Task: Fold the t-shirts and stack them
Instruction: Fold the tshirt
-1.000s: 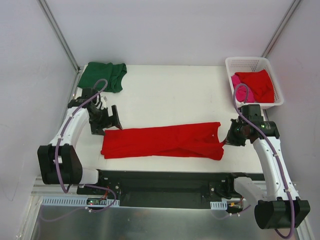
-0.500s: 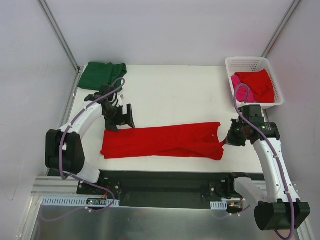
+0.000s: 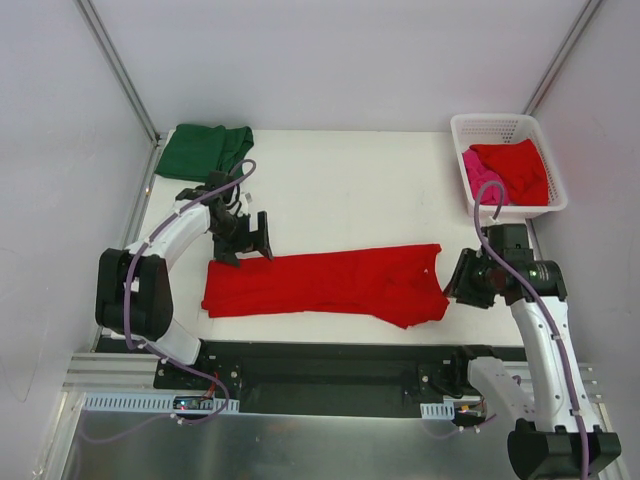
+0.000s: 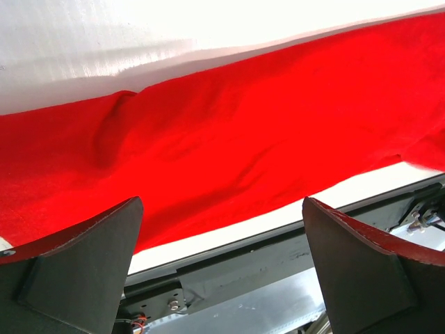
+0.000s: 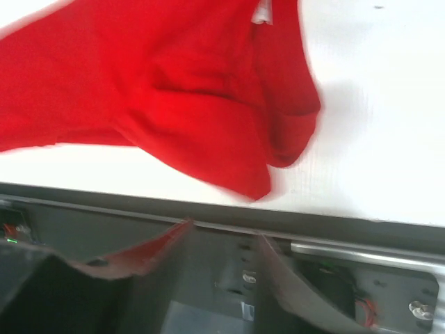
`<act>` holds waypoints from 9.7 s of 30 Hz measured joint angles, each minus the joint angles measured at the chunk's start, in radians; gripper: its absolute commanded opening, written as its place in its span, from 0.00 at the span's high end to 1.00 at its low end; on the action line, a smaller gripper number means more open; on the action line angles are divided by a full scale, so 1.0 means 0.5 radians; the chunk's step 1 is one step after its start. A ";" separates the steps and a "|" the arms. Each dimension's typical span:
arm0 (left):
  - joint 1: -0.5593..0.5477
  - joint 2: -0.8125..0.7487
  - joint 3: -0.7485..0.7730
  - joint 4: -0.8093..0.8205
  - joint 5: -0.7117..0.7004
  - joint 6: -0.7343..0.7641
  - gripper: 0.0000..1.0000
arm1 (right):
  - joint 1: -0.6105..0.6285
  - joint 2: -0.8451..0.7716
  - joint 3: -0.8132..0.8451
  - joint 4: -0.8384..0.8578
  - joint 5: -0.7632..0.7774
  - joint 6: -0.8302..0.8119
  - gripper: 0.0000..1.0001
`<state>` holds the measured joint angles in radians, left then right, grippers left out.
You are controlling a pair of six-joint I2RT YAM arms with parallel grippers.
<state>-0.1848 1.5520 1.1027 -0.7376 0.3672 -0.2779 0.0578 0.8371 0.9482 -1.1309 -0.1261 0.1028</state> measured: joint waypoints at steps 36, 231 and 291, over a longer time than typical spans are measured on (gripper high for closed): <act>-0.051 -0.004 -0.002 0.153 -0.001 0.005 0.01 | 0.861 0.708 -0.239 0.799 0.195 0.294 0.80; -0.117 -0.359 0.239 -0.057 -0.580 -0.040 0.01 | 2.410 1.725 -0.153 0.578 1.717 0.869 0.60; -0.117 -0.268 0.248 -0.056 -0.594 0.011 0.01 | 1.868 1.900 0.598 0.863 1.791 0.041 0.99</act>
<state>-0.2432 1.4181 1.2266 -0.7654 0.0704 -0.2726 0.9920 1.7870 1.2472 -0.6994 0.7692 0.1234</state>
